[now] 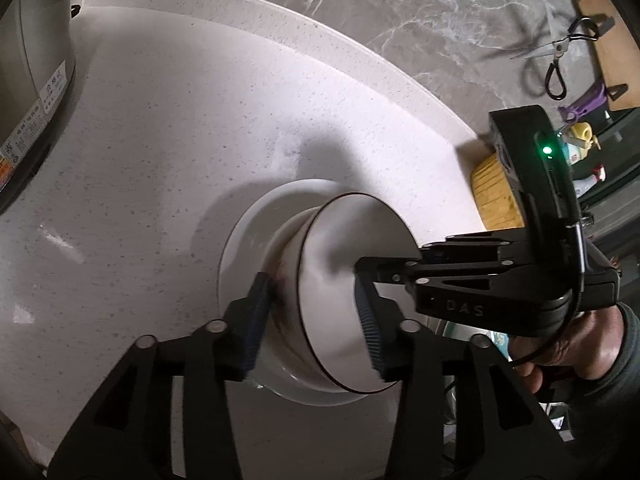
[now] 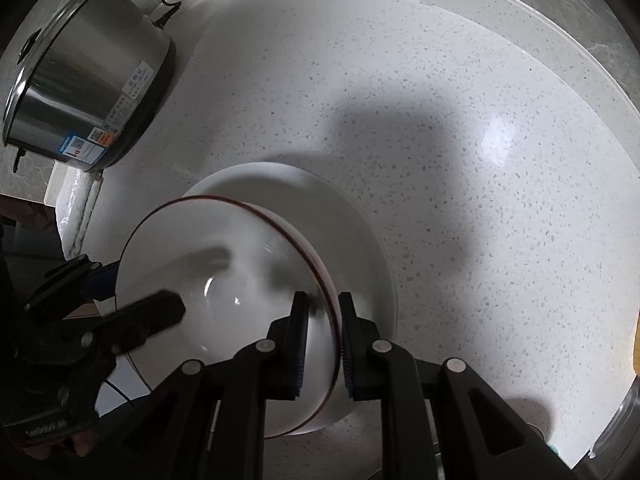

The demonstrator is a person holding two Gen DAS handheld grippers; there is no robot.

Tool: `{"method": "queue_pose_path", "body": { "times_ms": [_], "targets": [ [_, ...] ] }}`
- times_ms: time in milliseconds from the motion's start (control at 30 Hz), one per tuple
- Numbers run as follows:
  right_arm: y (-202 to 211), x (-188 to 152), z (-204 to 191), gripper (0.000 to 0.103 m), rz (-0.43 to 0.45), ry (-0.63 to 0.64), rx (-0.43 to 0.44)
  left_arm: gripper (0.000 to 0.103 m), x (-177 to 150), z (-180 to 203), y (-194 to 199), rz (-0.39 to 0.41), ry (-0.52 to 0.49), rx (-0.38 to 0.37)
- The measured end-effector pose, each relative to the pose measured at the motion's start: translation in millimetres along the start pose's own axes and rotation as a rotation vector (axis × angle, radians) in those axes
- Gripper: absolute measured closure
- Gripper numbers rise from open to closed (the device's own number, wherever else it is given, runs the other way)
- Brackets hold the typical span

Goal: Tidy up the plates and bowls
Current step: 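Open the left gripper and pull it back from the bowl stack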

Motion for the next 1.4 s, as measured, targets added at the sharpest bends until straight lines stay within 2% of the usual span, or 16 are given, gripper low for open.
{"method": "queue_pose_path", "body": {
  "times_ms": [200,267,433,467,500,633,900,1000,1067,1133,1200,1267,1333,1400],
  "targets": [
    [3,-5,-1,0.087,0.000,0.031,-0.001,0.053,0,4,2,0.002,-0.030,0.014],
    [2,-6,-7,0.089,0.000,0.035,0.008,0.043,1,6,1,-0.009,-0.036,0.014],
    [3,-8,-11,0.093,0.001,0.017,0.046,0.037,4,7,2,-0.016,-0.036,0.017],
    [2,-9,-8,0.093,-0.003,0.009,0.051,0.029,5,7,4,-0.007,-0.042,0.023],
    [2,-10,-5,0.093,-0.007,0.001,0.050,0.026,9,8,9,0.014,-0.052,0.033],
    [3,-9,2,0.093,-0.007,-0.029,0.075,0.025,22,10,20,0.064,-0.060,0.042],
    [7,-4,-3,0.091,0.013,0.010,0.028,0.025,19,-21,25,0.044,-0.023,0.085],
    [12,0,-5,0.087,0.040,0.012,0.037,0.025,20,-39,31,0.043,-0.004,0.088],
    [17,2,-4,0.066,0.062,0.004,0.052,0.025,22,-47,36,0.047,-0.006,0.073],
    [23,4,-4,0.057,0.078,-0.007,0.071,0.025,26,-53,40,0.049,0.007,0.049],
    [35,6,-4,0.055,0.100,-0.021,0.110,0.025,27,-60,46,0.049,0.013,0.021],
    [52,9,-3,0.051,0.148,-0.042,0.153,0.025,25,-67,49,0.043,-0.004,0.045],
    [68,11,11,0.047,0.203,-0.080,0.143,0.025,19,-76,49,0.024,-0.019,0.072],
    [71,7,31,0.046,0.209,-0.114,0.112,0.026,13,-87,48,0.008,-0.019,0.091]
  ]
}}
Point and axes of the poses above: each gripper's, at about its wrist camera, not at the fingertips, and y roughly against the way its jaws point, z to its right, x to its top, the point moved 7 cm from there along -y, roughly the way its jaws point, and after that the axes turned 13 degrees about z, right-handed, at the moved point
